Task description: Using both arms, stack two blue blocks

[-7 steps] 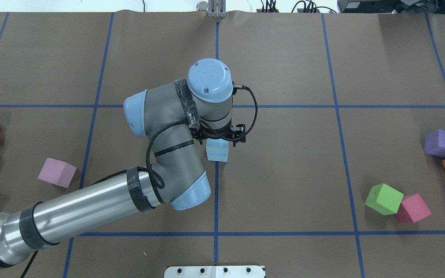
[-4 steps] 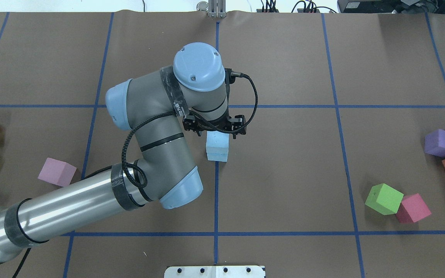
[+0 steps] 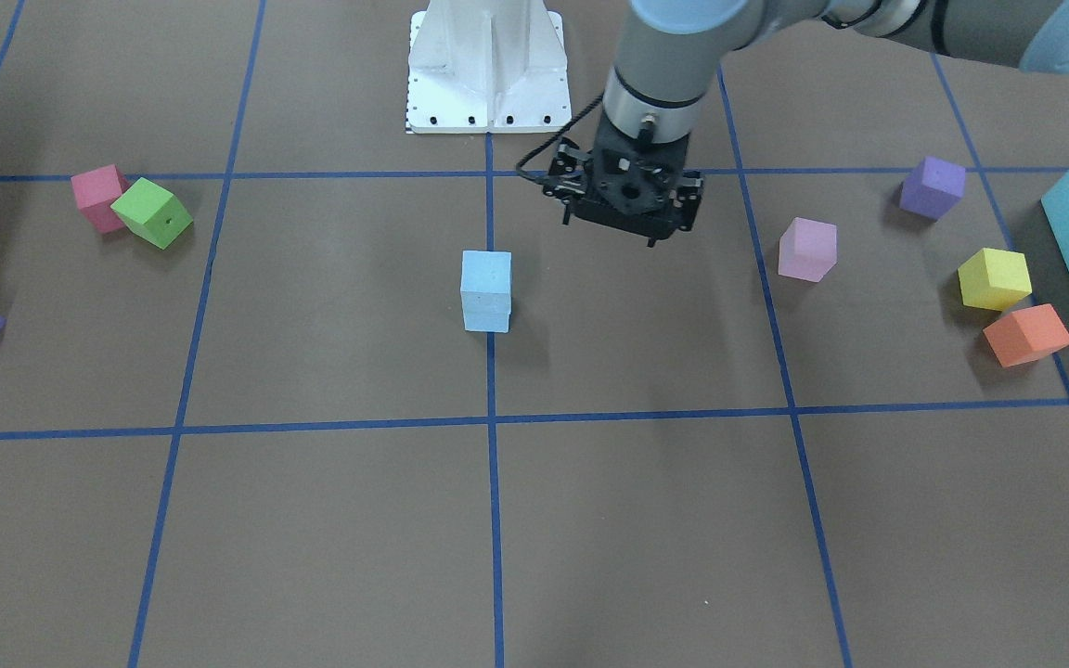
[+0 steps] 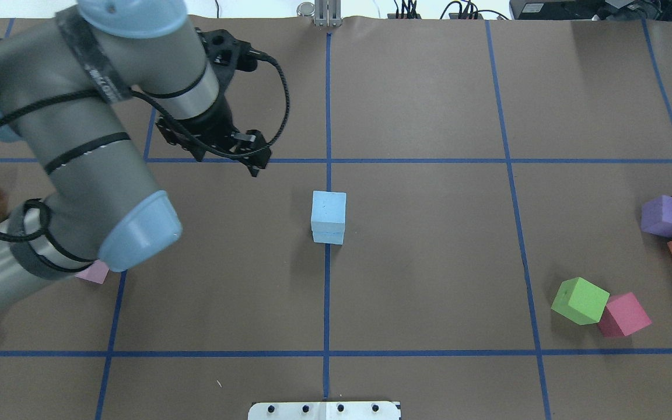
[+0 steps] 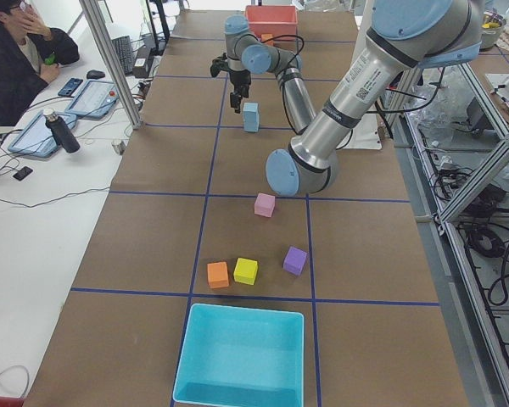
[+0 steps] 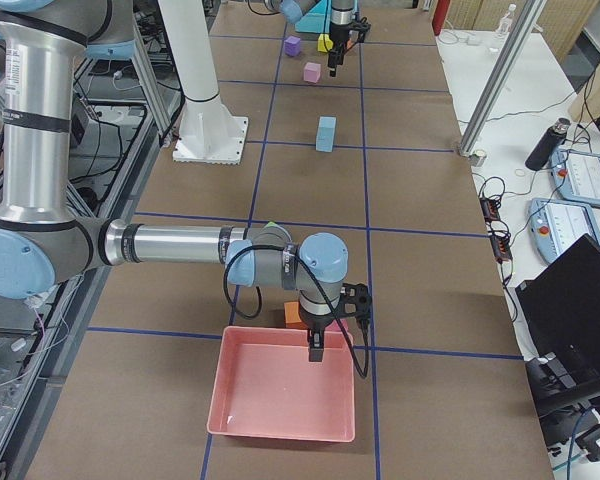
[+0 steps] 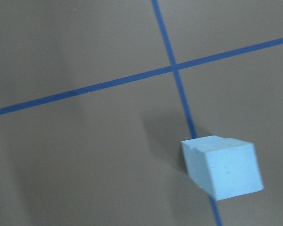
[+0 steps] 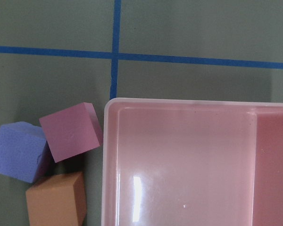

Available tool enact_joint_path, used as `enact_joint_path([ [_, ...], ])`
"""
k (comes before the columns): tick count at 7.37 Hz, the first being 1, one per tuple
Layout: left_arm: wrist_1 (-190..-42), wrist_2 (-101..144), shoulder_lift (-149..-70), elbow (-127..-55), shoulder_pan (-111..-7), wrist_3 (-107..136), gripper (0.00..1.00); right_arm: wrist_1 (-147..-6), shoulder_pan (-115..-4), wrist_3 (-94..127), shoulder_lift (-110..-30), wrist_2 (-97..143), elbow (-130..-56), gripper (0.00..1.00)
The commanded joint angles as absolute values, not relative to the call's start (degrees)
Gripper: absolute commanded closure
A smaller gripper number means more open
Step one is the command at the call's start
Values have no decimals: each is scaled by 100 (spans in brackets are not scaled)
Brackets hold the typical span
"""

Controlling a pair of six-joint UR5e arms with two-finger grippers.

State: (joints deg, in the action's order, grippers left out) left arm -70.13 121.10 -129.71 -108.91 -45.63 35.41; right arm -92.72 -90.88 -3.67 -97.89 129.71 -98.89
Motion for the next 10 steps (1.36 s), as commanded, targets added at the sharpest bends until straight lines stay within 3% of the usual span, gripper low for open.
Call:
enact_joint_path([
  [1, -7039, 12208, -11862, -11197, -5515, 1477, 1, -9272, -9088, -378, -9800, 12973, -9844, 0],
  [5, -7206, 12534, -10016, -11040, -7195, 70, 1, -9273, -9088, -378, -9826, 12973, -9818, 0],
  [6, -7625, 12551, -9880, -10526, -7781, -8, 1, -9272, -9088, -369, -9826, 12973, -9809, 0],
  [10, -8688, 13196, -8573, -9995, -8566, -1359, 1, -9272, -9088, -378, -9826, 12973, -9809, 0],
])
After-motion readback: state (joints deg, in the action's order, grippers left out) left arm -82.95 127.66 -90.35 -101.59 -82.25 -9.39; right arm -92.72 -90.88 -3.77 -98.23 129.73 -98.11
